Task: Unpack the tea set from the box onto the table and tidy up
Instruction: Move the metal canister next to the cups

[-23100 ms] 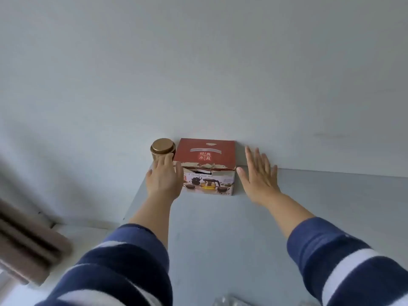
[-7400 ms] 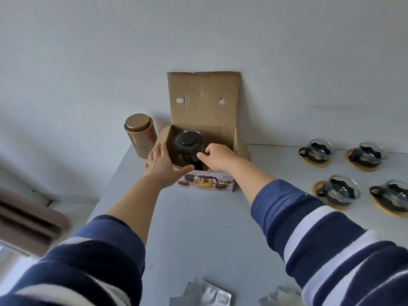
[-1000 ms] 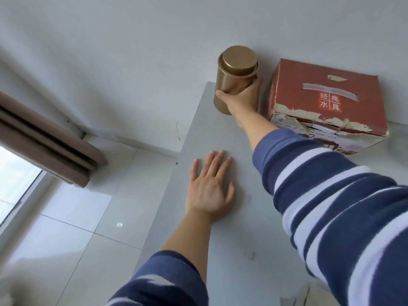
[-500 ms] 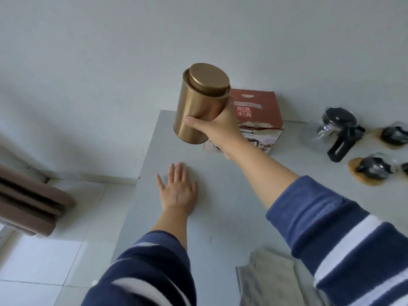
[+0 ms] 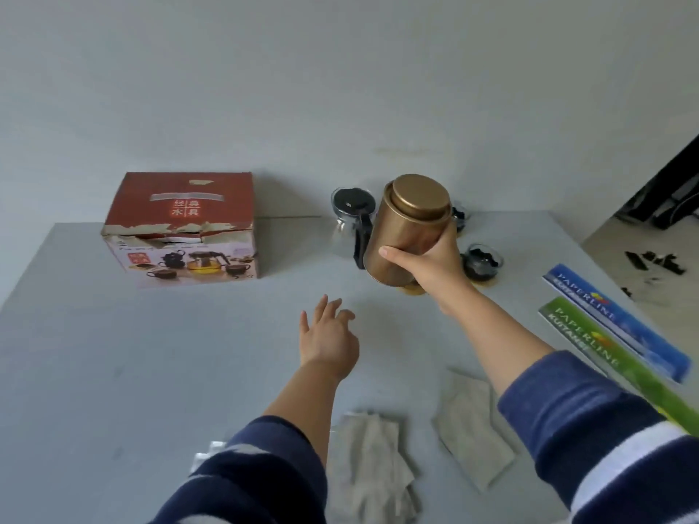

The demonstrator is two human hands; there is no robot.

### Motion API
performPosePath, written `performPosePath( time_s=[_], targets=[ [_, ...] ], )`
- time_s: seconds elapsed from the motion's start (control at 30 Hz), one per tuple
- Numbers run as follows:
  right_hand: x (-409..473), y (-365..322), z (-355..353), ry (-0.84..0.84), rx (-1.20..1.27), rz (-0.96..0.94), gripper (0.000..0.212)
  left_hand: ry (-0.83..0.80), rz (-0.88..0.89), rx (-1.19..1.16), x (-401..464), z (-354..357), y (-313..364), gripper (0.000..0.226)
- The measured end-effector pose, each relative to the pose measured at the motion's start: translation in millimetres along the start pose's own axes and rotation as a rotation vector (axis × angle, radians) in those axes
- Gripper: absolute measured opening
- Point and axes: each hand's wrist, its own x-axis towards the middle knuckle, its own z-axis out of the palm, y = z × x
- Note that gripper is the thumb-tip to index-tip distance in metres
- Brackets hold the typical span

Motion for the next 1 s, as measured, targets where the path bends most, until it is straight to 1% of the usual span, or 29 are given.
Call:
performPosePath(
  time_s=[0.13, 0.2, 0.3, 0.4, 0.5, 0.6, 0.73, 0.9, 1.0],
  targets=[
    [50, 30, -86, 0.074, -0.044, 0.031, 0.093, 0.004, -0.114, -0.05, 23, 39, 61, 0.053],
    [78, 40, -124, 0.101, -0.069, 0.023, 0.093, 0.04, -0.197, -0.076, 37, 58, 83, 0.056],
    [120, 54, -168, 0.15, -0.081, 0.018, 0.094, 0.101, -0.268, -0.07, 53, 80, 102, 0.055],
    [161, 70, -194, 0.201, -0.079, 0.027, 0.093, 0.19, -0.275, -0.019, 56, 96, 105, 0.054],
    [198, 90, -205, 0.223, -0.08, 0.07, 0.095, 0.26, -0.278, 0.028, 59, 102, 105, 0.053],
    [227, 115, -208, 0.206, -0.083, 0.124, 0.096, 0.306, -0.295, 0.059, 65, 108, 105, 0.052],
    [254, 147, -203, 0.169, -0.084, 0.18, 0.1, 0.326, -0.322, 0.106, 69, 111, 106, 0.055],
    [280, 163, -190, 0.164, -0.045, 0.196, 0.102, 0.336, -0.339, 0.152, 70, 111, 110, 0.055],
    [299, 160, -185, 0.167, -0.004, 0.164, 0.109, 0.342, -0.338, 0.164, 72, 110, 110, 0.057]
  ],
)
